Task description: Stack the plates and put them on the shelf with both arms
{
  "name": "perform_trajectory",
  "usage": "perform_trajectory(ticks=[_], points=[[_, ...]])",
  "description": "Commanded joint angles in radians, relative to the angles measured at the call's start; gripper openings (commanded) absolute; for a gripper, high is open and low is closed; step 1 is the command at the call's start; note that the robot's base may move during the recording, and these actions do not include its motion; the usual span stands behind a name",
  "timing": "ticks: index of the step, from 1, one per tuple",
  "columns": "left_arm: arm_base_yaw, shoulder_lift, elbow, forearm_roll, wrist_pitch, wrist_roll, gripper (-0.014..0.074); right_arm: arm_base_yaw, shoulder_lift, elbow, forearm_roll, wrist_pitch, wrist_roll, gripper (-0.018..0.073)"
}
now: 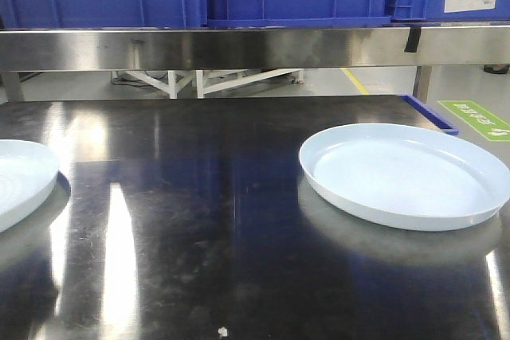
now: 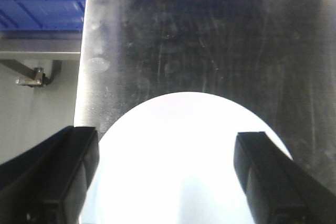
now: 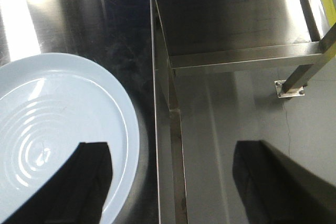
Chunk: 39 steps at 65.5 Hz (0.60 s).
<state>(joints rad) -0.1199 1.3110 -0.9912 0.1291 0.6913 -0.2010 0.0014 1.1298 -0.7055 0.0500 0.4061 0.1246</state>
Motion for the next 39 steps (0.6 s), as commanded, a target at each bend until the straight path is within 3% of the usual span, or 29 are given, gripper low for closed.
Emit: perform_trajectory(ticks=[1,19,39], points=[[0.037,-0.008,-0.029,0.006,-0.051,-0.013,0.0582,-0.003,-0.014,-0.037,-0.001,-0.068,-0.007,0.0589],[0.158,0.024,-0.029,0.006,-0.062,-0.013,0.0581,-0.003,-0.014,-0.037,-0.001,-0.076,-0.007,0.0589],[0.167,0.143,-0.029,0.014,-0.06,-0.013,0.0581,-0.003,-0.014,-0.037,0.0,-0.076,-0.007,0.0589]])
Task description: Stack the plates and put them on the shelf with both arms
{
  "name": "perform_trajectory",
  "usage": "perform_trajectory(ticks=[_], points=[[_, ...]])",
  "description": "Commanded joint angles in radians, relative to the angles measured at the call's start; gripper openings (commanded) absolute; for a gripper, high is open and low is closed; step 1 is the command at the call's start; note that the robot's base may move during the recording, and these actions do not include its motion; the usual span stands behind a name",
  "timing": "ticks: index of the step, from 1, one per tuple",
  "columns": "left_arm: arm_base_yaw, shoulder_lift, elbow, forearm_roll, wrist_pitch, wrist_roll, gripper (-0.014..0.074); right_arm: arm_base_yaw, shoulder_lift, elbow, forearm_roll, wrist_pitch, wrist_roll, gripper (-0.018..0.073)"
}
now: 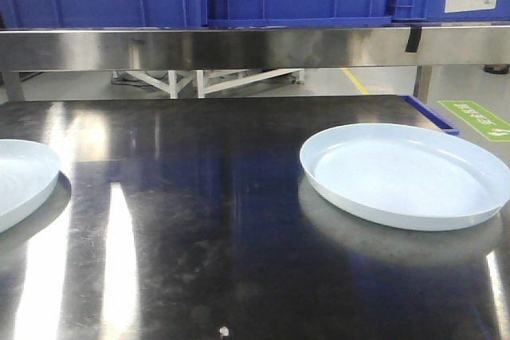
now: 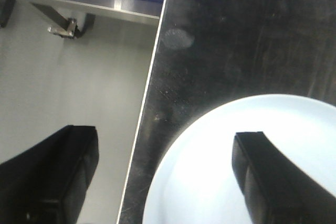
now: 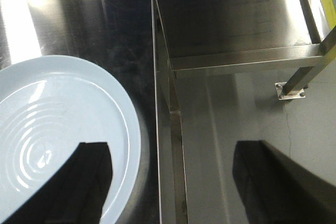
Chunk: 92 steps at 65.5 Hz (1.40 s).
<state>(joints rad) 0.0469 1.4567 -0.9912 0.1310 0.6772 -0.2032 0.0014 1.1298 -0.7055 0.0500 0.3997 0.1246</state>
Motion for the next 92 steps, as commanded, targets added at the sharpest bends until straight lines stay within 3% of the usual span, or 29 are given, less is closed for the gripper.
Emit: perform_trajectory(ticks=[1,31,52,79,92], points=[[0.0,0.002,-0.029,0.016,-0.046,-0.011,0.0581,-0.003,-0.014,-0.037,0.0,-0.069,-0.007,0.0589],[0.0,0.052,-0.029,0.015,0.016,-0.005,0.058,-0.003,-0.013,-0.037,0.0,-0.076,-0.007,0.0589],[-0.007,-0.026,-0.024,-0.001,0.064,-0.005,0.058,-0.003,-0.013,-0.037,0.0,-0.076,-0.007,0.0589],[-0.063,-0.1,0.126,0.017,0.015,-0.005,0.058,-0.003,-0.013,-0.037,0.0,-0.076,-0.007,0.0589],[-0.063,-0.1,0.147,0.081,-0.019,-0.044,0.058,-0.003,-0.013,-0.037,0.0,-0.076,-0.007,0.0589]])
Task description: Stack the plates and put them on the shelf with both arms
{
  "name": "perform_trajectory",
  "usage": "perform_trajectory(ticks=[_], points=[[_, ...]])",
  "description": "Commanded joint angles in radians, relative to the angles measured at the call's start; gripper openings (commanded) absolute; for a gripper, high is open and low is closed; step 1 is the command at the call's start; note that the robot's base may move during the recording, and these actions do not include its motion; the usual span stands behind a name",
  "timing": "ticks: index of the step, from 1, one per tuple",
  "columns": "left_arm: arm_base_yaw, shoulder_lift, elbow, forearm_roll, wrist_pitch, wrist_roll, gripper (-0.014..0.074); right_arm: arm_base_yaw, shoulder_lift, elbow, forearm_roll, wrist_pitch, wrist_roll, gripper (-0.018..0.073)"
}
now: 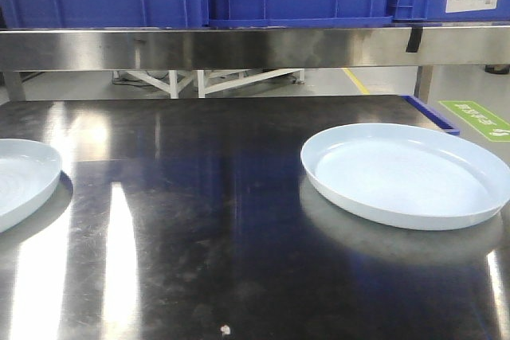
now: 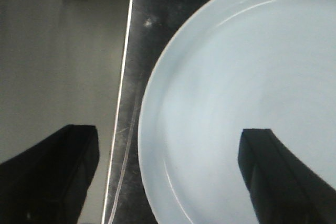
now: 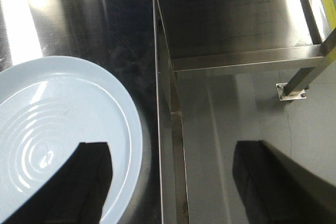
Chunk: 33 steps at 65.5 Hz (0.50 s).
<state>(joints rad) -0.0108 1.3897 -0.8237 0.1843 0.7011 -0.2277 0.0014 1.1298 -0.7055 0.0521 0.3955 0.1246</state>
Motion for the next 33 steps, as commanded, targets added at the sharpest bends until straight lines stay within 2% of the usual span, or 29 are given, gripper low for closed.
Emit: perform_trajectory(ticks=[1,10,33], points=[[-0.005,-0.033,-0.021,0.032,-0.043,-0.022,0.058,-0.003,-0.013,-0.037,-0.002,-0.072,-0.007,0.0589],[-0.005,-0.033,-0.021,0.06,-0.045,-0.039,0.058,-0.003,-0.013,-0.037,-0.002,-0.072,-0.007,0.0589],[0.019,-0.011,-0.021,0.056,-0.072,-0.039,0.058,-0.003,-0.013,-0.037,-0.002,-0.072,-0.007,0.0589]])
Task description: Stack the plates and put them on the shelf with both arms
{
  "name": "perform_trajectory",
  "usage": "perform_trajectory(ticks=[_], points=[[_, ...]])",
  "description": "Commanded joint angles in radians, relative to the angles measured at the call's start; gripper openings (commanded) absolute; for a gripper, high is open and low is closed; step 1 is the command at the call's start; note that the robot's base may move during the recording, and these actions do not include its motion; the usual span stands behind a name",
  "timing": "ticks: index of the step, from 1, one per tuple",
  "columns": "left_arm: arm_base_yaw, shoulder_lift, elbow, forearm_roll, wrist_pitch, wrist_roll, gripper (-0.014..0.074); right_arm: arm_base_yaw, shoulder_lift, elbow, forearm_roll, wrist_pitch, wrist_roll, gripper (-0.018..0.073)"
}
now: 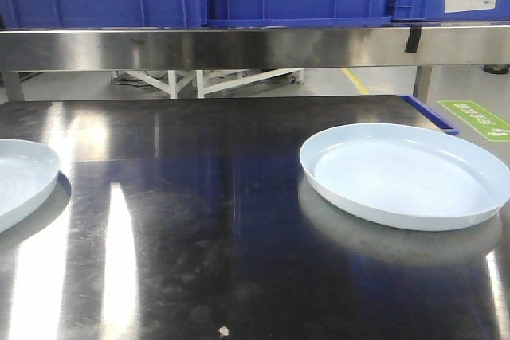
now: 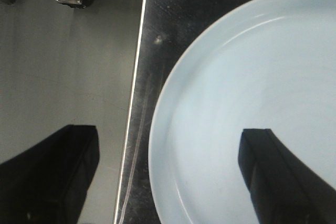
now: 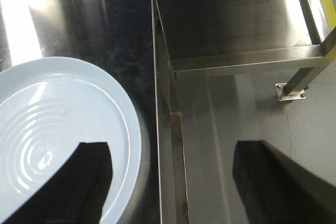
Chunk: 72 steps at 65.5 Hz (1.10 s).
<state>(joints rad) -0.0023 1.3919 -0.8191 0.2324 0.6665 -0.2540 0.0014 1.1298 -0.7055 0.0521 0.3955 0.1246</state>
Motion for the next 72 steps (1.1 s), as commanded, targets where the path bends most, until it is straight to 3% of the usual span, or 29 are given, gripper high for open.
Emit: perform_trajectory(ticks=[1,59,72], points=[[0.011,-0.011,-0.025,0.008,-0.038,-0.012,0.058,-0.003,-0.013,-0.037,-0.002,-0.072,-0.007,0.0589],[0.019,0.075,-0.025,0.008,-0.069,-0.012,0.058,-0.003,-0.013,-0.037,-0.001,-0.071,-0.007,0.0589],[0.055,0.075,-0.027,0.008,-0.067,-0.03,0.058,-0.003,-0.013,-0.037,-0.001,-0.071,-0.007,0.0589]])
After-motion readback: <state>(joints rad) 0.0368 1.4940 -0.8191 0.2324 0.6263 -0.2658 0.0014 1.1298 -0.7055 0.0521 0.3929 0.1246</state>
